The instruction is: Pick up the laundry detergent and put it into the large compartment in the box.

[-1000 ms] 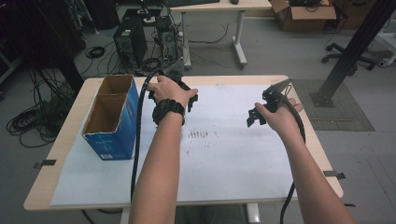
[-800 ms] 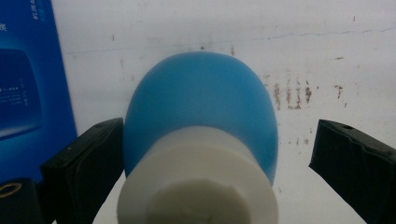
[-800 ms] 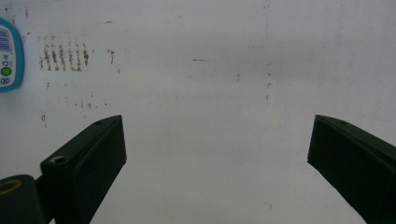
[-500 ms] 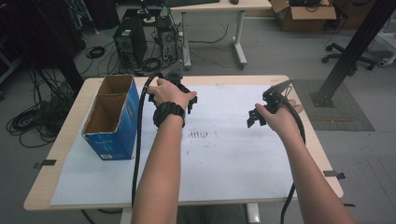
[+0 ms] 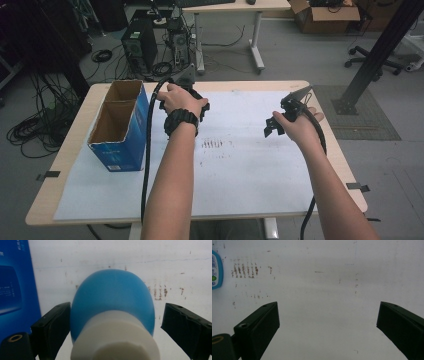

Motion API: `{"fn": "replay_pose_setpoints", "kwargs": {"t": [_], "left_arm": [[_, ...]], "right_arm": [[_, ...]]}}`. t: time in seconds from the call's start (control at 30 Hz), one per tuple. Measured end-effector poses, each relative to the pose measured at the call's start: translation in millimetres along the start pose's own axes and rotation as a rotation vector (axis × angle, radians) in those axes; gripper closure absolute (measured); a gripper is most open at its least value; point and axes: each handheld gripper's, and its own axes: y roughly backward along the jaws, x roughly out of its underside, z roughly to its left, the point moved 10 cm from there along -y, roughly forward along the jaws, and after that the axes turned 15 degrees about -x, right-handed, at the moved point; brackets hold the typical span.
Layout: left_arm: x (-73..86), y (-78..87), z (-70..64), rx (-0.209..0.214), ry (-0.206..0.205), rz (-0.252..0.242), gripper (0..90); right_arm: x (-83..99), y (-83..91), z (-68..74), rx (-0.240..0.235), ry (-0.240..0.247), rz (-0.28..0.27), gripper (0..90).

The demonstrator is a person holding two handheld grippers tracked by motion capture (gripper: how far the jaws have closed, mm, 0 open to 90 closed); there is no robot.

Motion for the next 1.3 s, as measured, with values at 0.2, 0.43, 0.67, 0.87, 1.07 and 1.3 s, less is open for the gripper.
{"fn": "replay_pose_setpoints", "kwargs": {"t": [0.2, 0.43, 0.67, 0.87, 1.07, 1.3], "left_arm": [[0.3, -0.6, -0.5, 0.001, -0.002, 0.003, 15.2], [0.4, -0.4, 0.5, -0.002, 0.003, 0.003, 18.0], [0.6, 0.0, 0.5, -0.002, 0.004, 0.004, 22.4], [0.3, -0.7, 2.0, -0.010, 0.007, 0.003, 24.9], [0.3, -1.0, 2.5, -0.007, 0.010, 0.006, 27.6], [0.8, -1.0, 3.8, -0.013, 0.008, 0.012, 30.4]], "right_arm": [[1.0, -1.4, -1.2, -0.001, 0.001, 0.007, 4.6], [0.7, -0.1, -1.4, -0.002, -0.002, 0.002, 4.7], [1.4, -0.2, -1.1, -0.003, -0.001, 0.003, 4.7], [1.5, -0.9, -1.5, -0.002, -0.001, 0.003, 4.7], [1.6, -1.6, -1.6, -0.002, -0.003, 0.004, 4.7], [1.6, -2.3, -0.5, -0.002, -0.004, 0.008, 4.7]]}}
